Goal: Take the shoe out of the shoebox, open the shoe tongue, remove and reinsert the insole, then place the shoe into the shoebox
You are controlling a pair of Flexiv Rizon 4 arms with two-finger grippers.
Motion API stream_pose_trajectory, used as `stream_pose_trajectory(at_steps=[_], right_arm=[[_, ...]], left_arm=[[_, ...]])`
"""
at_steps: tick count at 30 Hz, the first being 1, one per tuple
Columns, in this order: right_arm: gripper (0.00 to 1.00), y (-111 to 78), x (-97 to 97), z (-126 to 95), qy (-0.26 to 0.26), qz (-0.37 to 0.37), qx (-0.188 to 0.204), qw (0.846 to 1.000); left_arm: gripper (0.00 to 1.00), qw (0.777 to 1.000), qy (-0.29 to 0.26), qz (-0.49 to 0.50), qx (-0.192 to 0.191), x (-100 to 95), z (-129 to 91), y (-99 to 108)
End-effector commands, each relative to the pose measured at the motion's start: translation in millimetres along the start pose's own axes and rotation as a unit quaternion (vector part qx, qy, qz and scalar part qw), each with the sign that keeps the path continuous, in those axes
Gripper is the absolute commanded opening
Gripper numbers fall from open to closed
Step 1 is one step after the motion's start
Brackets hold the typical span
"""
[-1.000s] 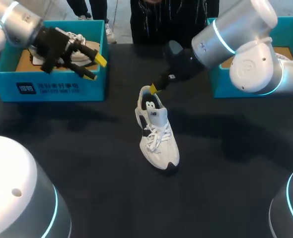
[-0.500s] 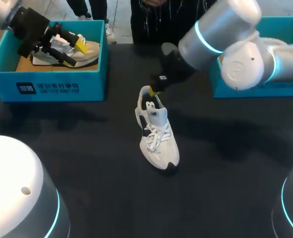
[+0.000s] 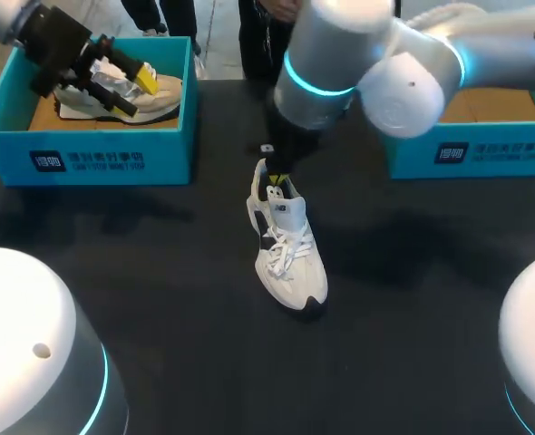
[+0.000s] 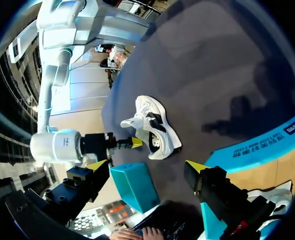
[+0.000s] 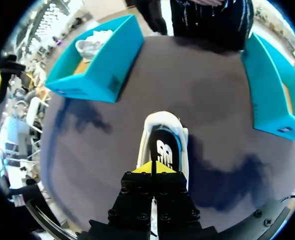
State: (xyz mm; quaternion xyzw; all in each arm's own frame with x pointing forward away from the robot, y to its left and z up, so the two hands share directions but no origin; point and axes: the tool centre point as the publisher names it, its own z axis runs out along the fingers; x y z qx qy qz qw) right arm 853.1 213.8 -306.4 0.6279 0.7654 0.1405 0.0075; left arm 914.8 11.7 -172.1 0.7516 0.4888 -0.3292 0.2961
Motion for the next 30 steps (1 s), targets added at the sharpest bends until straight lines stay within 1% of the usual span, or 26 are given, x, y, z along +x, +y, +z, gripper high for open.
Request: stream_pose_trajectory(at_steps=[1, 6, 13, 19, 23, 30], right_arm=[[0.0, -8.7, 4.3, -1, -0.111, -0.001, -0.003, 0.994], [0.0, -16.6, -0.2, 4, -0.114, -0.005, 0.017, 0.993], [0.0, -25.1, -7.7, 16, -0.105, -0.007, 0.047, 0.993], [0.0, -31.2, -9.0, 28, -0.09, -0.008, 0.059, 0.994], [0.0, -32.8, -13.1, 36, -0.093, -0.01, 0.069, 0.993], [0.0, -37.6, -20.6, 42, -0.095, -0.004, 0.08, 0.992]], left_arm=[[1.0, 1.0, 0.003, 0.0, 0.011, -1.9, -7, 2], [1.0, 1.0, 0.011, -0.005, 0.005, -1.1, -13, 1], [1.0, 1.0, 0.013, -0.007, 0.0, -1.0, -13, 0], [1.0, 1.0, 0.013, -0.007, 0.0, -1.0, -13, 0], [1.0, 1.0, 0.013, -0.007, 0.0, -1.0, -13, 0], [1.0, 1.0, 0.013, -0.007, 0.0, -1.0, -13, 0]])
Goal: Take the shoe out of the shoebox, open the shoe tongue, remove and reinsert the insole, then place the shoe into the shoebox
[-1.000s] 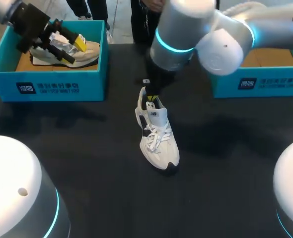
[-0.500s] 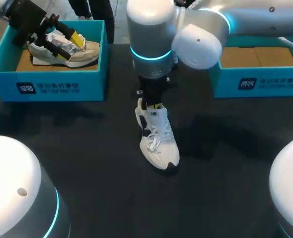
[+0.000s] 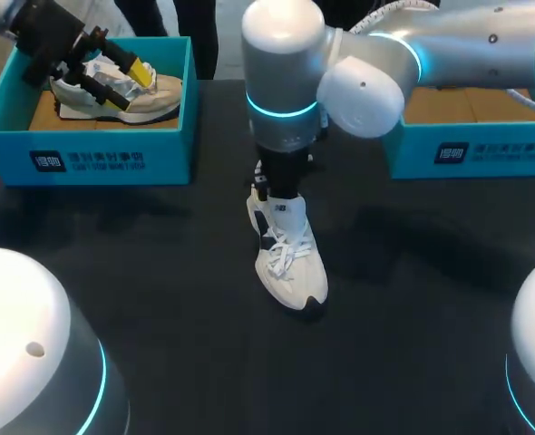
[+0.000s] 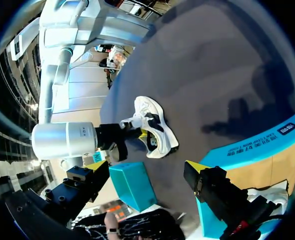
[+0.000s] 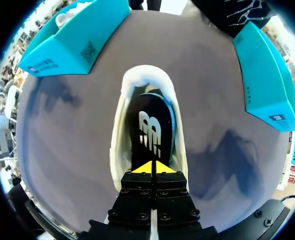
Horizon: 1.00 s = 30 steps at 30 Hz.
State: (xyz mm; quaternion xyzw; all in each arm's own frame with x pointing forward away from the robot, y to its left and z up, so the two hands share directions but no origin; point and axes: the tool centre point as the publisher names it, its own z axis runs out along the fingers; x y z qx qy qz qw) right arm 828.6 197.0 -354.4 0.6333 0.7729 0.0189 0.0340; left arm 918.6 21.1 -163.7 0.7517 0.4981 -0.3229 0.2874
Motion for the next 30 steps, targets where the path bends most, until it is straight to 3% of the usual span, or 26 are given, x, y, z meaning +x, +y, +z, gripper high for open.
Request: stream_pose_trajectory(at_steps=[1, 21, 30], right_arm=[[0.0, -0.9, -1.1, 6, 0.004, 0.002, 0.003, 1.0], [0.0, 7.6, -3.1, 49, -0.002, -0.027, 0.012, 1.0], [0.0, 14.8, -12.7, 19, -0.032, -0.03, -0.033, 0.998]], left_arm=[[1.0, 1.0, 0.002, 0.0, 0.0, -0.6, 0, -1], [1.0, 1.0, 0.002, 0.0, 0.0, -0.6, 0, -1], [1.0, 1.0, 0.002, 0.0, 0.0, -0.6, 0, -1]])
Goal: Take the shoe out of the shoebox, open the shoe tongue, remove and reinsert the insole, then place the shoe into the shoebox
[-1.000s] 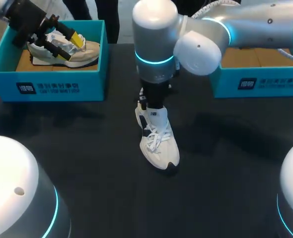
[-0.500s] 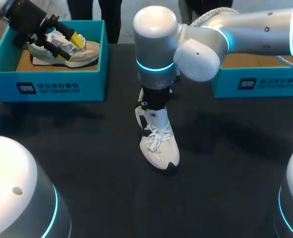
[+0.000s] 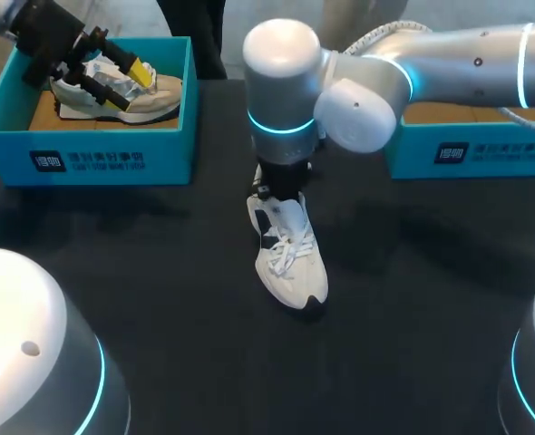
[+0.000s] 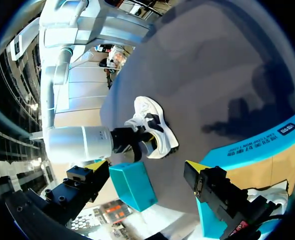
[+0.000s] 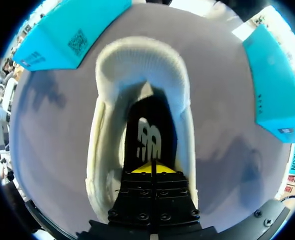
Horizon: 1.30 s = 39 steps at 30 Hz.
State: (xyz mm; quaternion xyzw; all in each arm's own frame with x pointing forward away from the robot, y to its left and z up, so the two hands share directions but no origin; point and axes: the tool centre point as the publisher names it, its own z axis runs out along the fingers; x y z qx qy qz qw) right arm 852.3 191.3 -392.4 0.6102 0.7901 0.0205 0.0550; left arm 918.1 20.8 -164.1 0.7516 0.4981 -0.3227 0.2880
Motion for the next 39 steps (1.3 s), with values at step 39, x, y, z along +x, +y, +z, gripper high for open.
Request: stream_pose_trajectory(at_steps=[39], right_arm=[[0.0, 41.9, -5.1, -7, -0.051, -0.05, -0.075, 0.995]], left_arm=[[1.0, 1.0, 0.002, 0.0, 0.0, -0.5, -1, -1]])
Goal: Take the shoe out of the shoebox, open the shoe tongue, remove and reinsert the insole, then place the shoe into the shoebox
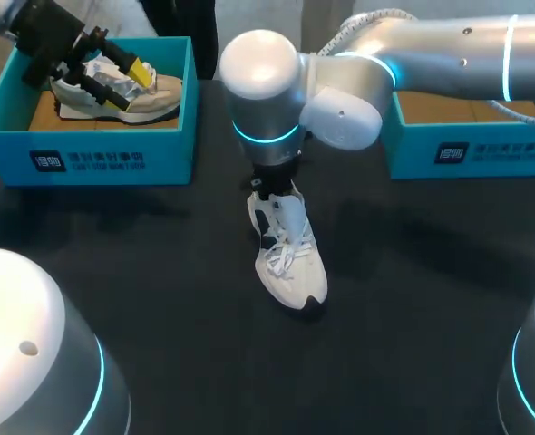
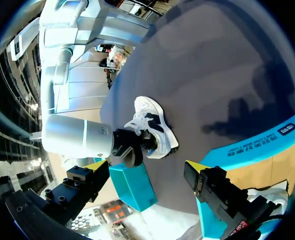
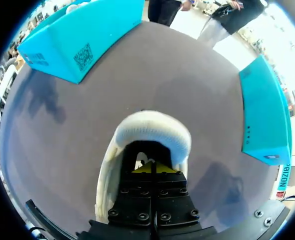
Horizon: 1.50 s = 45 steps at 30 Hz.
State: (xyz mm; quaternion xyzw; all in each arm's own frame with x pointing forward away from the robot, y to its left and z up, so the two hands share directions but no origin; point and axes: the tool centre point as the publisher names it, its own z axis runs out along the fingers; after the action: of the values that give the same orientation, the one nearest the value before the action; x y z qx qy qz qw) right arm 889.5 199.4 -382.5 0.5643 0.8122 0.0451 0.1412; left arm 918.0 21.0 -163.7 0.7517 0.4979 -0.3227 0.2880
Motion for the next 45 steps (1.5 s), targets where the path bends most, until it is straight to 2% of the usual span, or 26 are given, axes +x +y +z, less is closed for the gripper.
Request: stream_pose_trajectory(at_steps=[1, 10, 17, 24, 33, 41, 45], right_arm=[[0.0, 4.5, -3.9, 2, 0.0, 0.0, -0.001, 1.0], [0.0, 4.5, 0.9, 26, 0.016, 0.003, 0.015, 1.0], [0.0, -2.5, 7.4, 30, 0.03, 0.0, 0.027, 0.999], [0.0, -8.4, 5.8, 5, 0.034, 0.004, 0.044, 0.998], [0.0, -16.4, -5.8, -26, 0.056, 0.037, 0.089, 0.994], [0.0, -22.4, -7.0, -47, 0.071, 0.04, 0.167, 0.983], [0.0, -26.3, -2.0, -57, 0.103, 0.038, 0.192, 0.975]], left_arm=[[1.0, 1.0, 0.002, 0.0, 0.0, -0.4, 0, 0], [1.0, 1.0, 0.002, 0.0, 0.0, -0.4, 0, 0], [1.0, 1.0, 0.002, 0.0, 0.0, -0.4, 0, 0], [1.0, 1.0, 0.002, 0.0, 0.0, -0.4, 0, 0], [1.0, 1.0, 0.002, 0.0, 0.0, -0.4, 0, 0], [1.0, 1.0, 0.002, 0.0, 0.0, -0.4, 0, 0], [1.0, 1.0, 0.002, 0.0, 0.0, -0.4, 0, 0]])
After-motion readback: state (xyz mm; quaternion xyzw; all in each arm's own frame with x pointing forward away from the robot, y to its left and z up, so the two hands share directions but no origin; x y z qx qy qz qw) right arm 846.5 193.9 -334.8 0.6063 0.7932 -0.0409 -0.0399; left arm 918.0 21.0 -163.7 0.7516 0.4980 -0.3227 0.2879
